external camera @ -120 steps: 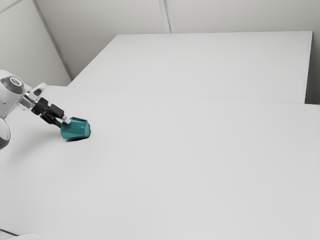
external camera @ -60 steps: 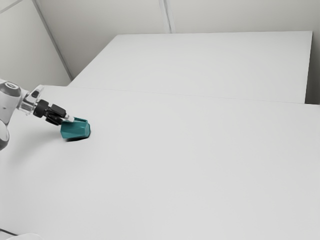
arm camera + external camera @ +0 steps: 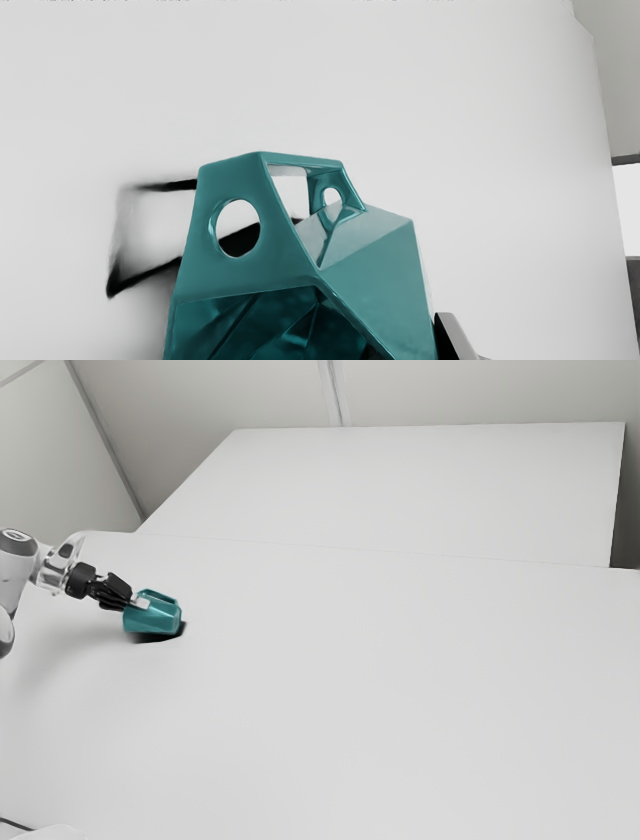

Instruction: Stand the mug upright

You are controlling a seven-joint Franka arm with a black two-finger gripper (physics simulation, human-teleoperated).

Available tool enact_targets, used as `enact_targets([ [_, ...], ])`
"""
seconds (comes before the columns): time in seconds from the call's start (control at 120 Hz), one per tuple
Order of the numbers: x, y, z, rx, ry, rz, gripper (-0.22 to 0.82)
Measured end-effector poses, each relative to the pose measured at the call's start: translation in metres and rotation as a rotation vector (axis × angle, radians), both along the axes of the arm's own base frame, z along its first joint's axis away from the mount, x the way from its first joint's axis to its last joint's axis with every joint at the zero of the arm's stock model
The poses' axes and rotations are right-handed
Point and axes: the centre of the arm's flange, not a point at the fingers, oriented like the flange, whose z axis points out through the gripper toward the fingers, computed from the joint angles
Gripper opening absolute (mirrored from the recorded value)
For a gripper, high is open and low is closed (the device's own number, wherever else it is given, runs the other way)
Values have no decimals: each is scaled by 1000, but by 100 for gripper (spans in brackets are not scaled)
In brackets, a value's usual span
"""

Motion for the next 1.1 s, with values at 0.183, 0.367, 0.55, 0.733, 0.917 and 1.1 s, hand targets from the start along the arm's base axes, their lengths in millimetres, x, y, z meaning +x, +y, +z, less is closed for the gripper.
enact_targets([
  [0.183, 0, -2, 2, -18, -4, 4, -14],
  [0.367, 3, -6, 5, -24, -5, 1, -16],
  [0.55, 5, -10, 13, -16, -5, -6, -16],
  [0.733, 6, -26, 48, 29, -7, -36, -17],
  [0.917, 4, -64, 90, 93, 9, -96, -18],
  [1.1, 14, -135, 113, 182, 34, -184, -18],
])
